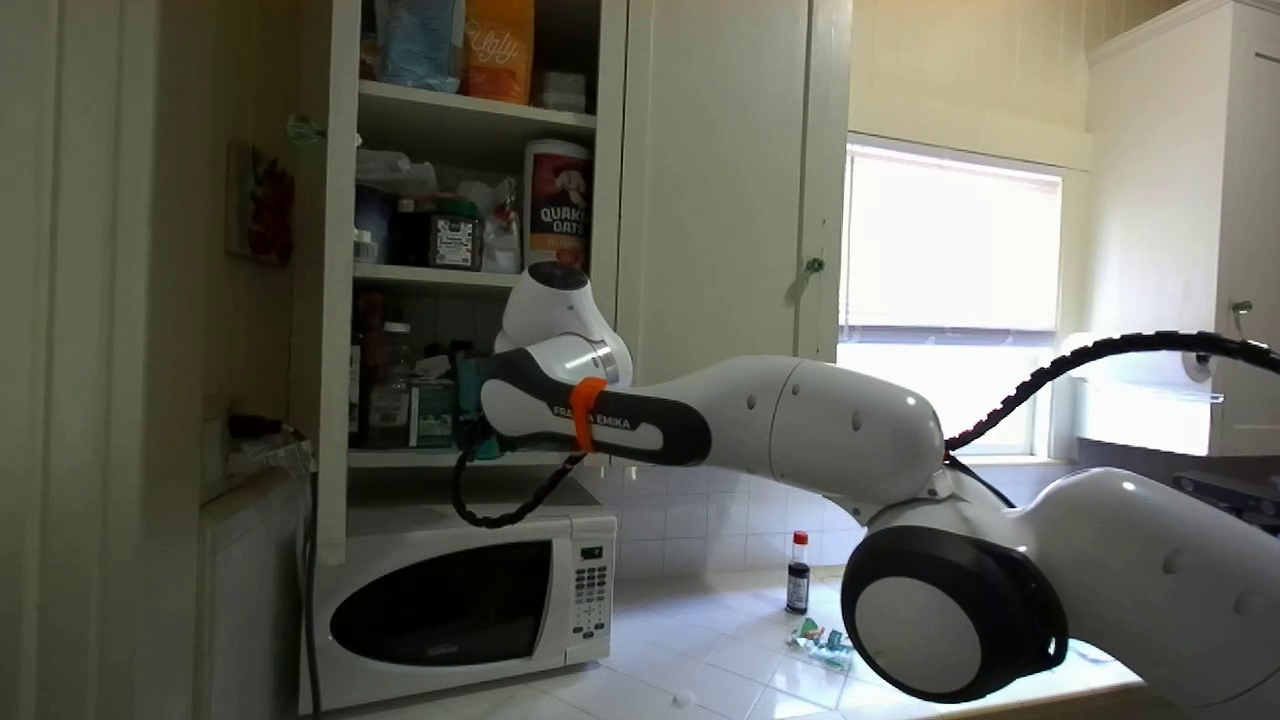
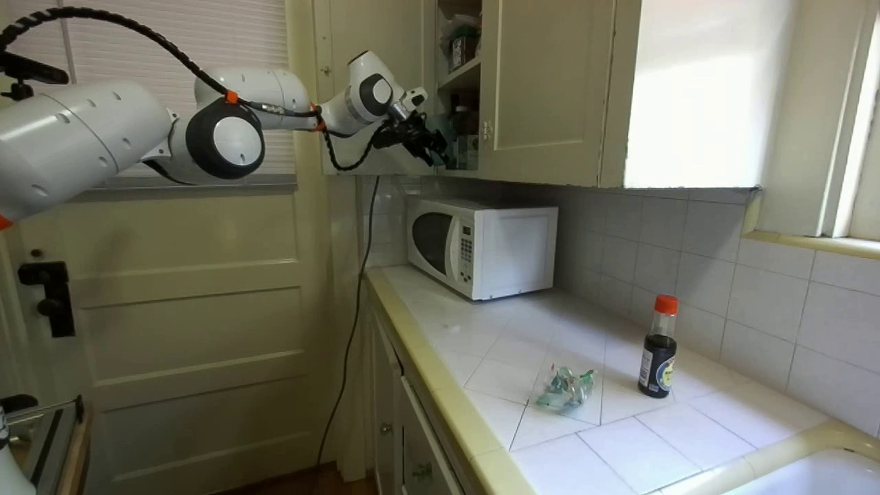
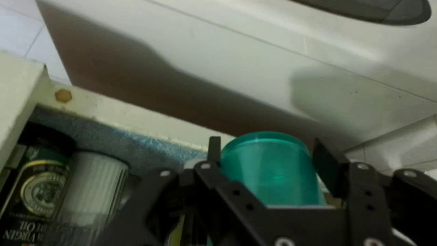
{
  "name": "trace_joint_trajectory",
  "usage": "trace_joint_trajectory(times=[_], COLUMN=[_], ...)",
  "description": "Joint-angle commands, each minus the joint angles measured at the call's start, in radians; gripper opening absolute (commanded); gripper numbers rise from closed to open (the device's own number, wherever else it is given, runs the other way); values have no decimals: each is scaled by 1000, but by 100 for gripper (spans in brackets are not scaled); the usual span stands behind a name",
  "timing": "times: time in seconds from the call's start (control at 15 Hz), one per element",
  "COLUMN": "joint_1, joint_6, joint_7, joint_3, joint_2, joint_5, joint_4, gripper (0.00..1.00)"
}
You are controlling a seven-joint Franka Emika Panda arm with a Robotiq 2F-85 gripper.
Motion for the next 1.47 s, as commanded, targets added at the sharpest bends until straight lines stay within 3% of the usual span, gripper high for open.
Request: trace_joint_trajectory(times=[0.0, 0.47, 0.93, 1.4], joint_1=[-3, -25, -42, -56], joint_6=[-148, -376, -385, -369], joint_7=[82, 339, 601, 576], joint_3=[18, 16, 6, 33], joint_2=[-16, 46, 116, 105], joint_5=[41, 67, 70, 83], joint_4=[-33, -4, 5, -30], gripper=[43, 43, 43, 43])
